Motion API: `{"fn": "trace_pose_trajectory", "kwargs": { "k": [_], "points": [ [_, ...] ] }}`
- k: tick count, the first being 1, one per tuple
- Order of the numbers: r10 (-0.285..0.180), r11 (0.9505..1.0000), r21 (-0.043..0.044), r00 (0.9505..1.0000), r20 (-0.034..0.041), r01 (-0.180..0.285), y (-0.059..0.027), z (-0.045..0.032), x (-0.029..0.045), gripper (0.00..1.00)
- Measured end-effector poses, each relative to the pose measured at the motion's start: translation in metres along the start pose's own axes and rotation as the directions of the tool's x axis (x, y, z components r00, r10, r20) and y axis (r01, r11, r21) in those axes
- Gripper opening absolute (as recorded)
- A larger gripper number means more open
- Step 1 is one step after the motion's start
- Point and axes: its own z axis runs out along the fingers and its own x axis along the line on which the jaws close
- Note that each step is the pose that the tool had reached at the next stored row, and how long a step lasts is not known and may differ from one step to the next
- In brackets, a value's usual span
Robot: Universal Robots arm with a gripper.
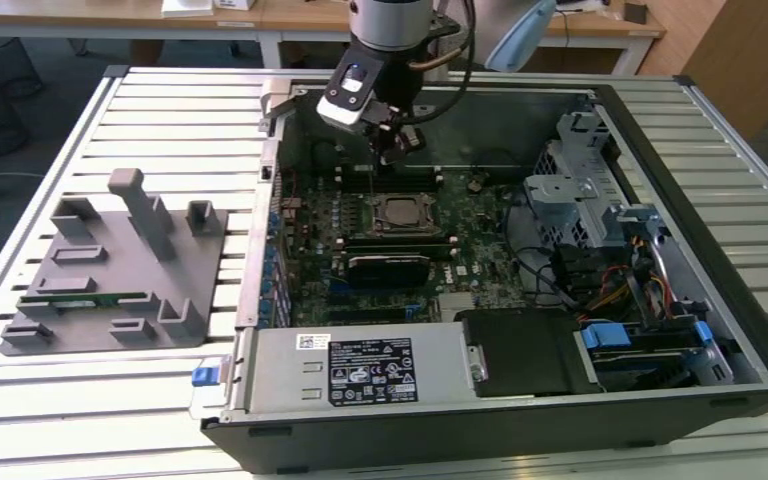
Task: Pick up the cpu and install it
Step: 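Install the first cpu locking lever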
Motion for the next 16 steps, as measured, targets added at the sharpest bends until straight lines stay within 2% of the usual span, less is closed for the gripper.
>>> {"fn": "trace_pose_trajectory", "kwargs": {
  "k": [4,8,12,16],
  "points": [
    [-0.074,0.9973,-0.0001,0.9973,-0.0008,0.074,-0.0001,0.0011,0.0000,0.11],
    [-0.145,0.9894,-0.0008,0.9894,-0.0019,0.145,0.0000,0.0016,0.0000,0.11],
    [-0.217,0.9761,-0.0013,0.9761,-0.0028,0.217,0.0000,0.0019,0.0000,0.11],
    [-0.287,0.9579,-0.0019,0.9579,-0.0036,0.287,0.0000,0.0023,0.0000,0.11]
  ]
}}
